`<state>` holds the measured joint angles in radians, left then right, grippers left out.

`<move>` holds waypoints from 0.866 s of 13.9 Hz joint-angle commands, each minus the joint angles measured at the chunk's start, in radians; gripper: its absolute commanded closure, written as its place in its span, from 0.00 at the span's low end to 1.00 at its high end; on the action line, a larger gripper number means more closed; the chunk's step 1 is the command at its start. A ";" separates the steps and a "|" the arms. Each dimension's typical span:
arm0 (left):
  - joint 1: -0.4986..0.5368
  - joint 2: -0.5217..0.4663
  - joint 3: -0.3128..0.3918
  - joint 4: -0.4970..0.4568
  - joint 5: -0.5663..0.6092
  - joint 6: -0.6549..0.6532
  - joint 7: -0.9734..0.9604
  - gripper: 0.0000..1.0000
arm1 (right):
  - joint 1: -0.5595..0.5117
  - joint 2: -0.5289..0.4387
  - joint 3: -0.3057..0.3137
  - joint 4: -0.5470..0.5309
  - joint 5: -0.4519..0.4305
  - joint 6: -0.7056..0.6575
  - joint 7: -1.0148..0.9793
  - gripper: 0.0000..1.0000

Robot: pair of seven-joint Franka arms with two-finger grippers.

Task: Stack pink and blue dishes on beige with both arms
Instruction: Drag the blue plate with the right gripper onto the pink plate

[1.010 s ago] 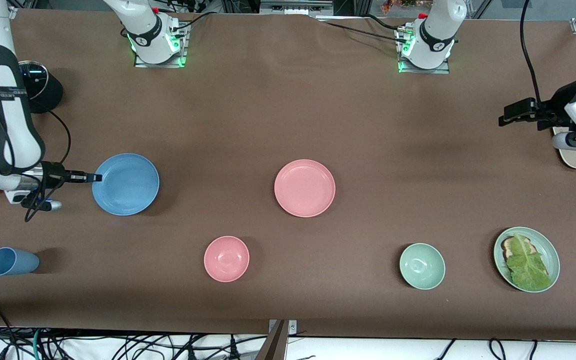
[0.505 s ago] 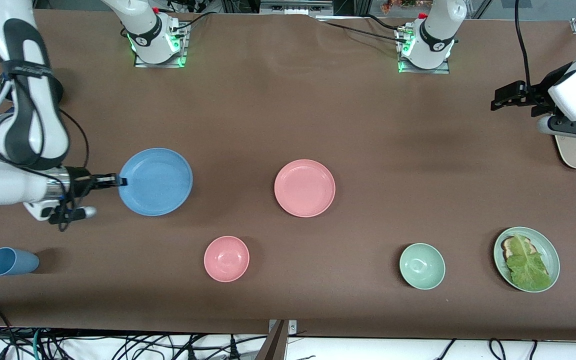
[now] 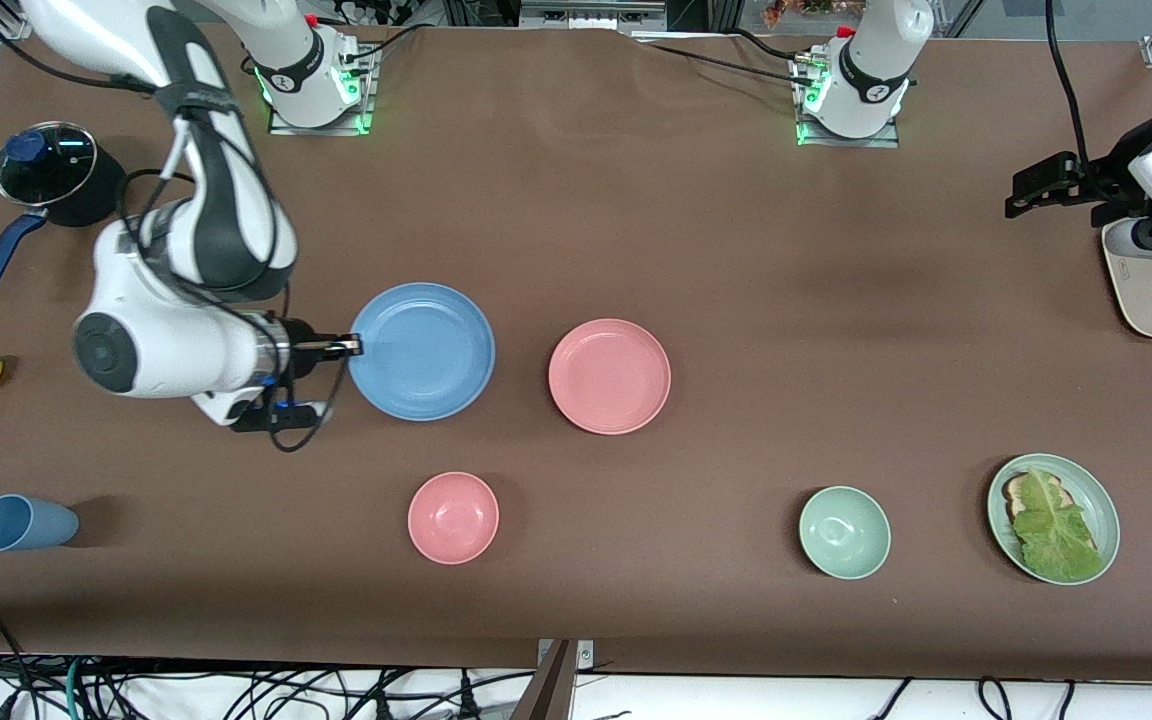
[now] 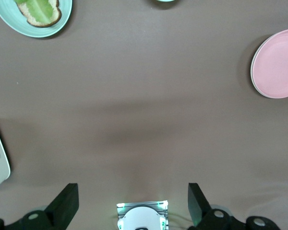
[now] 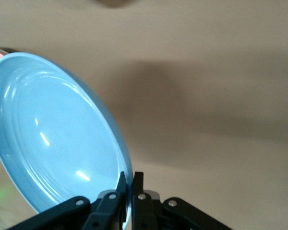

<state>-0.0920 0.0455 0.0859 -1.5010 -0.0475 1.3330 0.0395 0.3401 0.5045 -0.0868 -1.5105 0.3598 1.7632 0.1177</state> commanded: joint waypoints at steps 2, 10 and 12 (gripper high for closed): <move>0.004 0.005 0.003 0.018 0.014 -0.020 -0.027 0.00 | 0.100 0.029 -0.010 0.021 0.059 0.112 0.152 1.00; 0.012 0.016 0.001 0.021 0.014 -0.018 -0.013 0.00 | 0.286 0.137 -0.005 0.020 0.060 0.375 0.332 1.00; 0.017 0.016 0.003 0.019 0.014 -0.018 -0.012 0.00 | 0.306 0.157 -0.005 0.020 0.060 0.418 0.358 1.00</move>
<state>-0.0820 0.0536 0.0904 -1.5011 -0.0475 1.3303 0.0220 0.6317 0.6411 -0.0844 -1.5105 0.4012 2.1510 0.4504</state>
